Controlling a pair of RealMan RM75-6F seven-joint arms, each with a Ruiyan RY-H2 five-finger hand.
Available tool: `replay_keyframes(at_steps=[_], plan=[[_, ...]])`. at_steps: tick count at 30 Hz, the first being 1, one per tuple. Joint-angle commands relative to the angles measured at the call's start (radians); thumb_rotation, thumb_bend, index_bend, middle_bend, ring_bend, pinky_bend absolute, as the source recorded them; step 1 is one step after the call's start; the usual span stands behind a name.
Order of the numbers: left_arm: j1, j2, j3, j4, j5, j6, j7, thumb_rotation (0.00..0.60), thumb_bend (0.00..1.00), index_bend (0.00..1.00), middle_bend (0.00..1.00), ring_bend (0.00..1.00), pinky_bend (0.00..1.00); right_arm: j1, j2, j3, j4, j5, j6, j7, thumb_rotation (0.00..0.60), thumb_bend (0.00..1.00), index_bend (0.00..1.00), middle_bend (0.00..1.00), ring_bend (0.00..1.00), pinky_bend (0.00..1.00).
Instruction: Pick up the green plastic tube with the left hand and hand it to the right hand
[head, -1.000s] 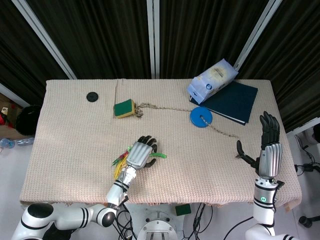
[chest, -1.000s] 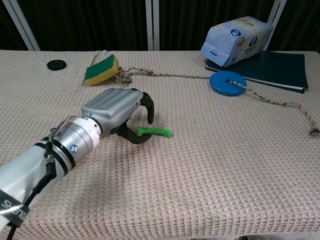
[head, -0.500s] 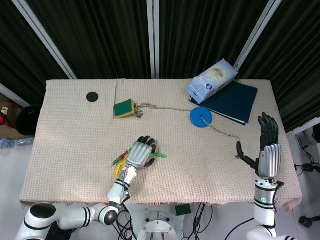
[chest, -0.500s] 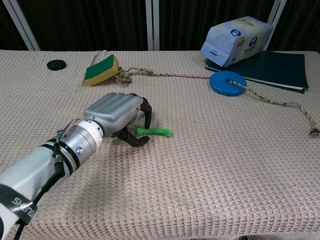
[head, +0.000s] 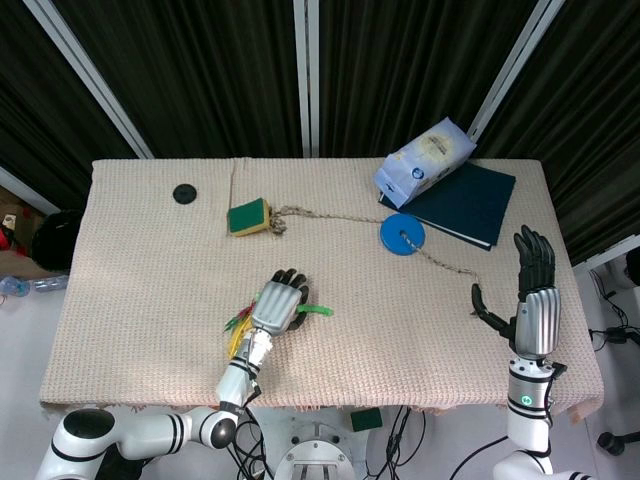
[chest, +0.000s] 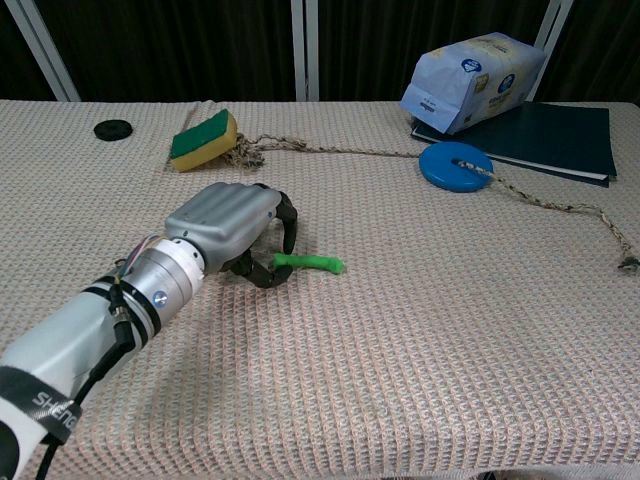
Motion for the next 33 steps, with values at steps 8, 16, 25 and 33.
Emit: replay_keyframes(at_steps=[8, 16, 25, 33], plan=[[0.003, -0.001, -0.003, -0.001, 0.001, -0.003, -0.004, 0.537, 0.31, 0.54, 0.26, 0.15, 0.21, 0.001, -0.003, -0.002, 0.004, 0.003, -0.006, -0.002, 0.6, 0.34, 0.0, 0.0, 0.0, 0.0], [0.006, -0.009, -0.003, 0.011, 0.002, -0.002, -0.004, 0.571, 0.31, 0.55, 0.26, 0.15, 0.21, 0.001, 0.009, -0.01, 0.013, -0.012, -0.006, 0.014, 0.6, 0.38, 0.0, 0.0, 0.0, 0.0], [0.007, -0.012, -0.005, 0.012, 0.006, -0.004, -0.004, 0.599, 0.33, 0.58, 0.27, 0.15, 0.21, 0.0, 0.009, -0.015, 0.016, -0.012, -0.01, 0.016, 0.6, 0.39, 0.0, 0.0, 0.0, 0.0], [0.02, 0.025, -0.007, -0.073, 0.039, 0.03, -0.026, 0.6, 0.38, 0.59, 0.28, 0.15, 0.21, 0.002, 0.009, -0.02, 0.016, -0.014, -0.015, 0.014, 0.6, 0.39, 0.0, 0.0, 0.0, 0.0]])
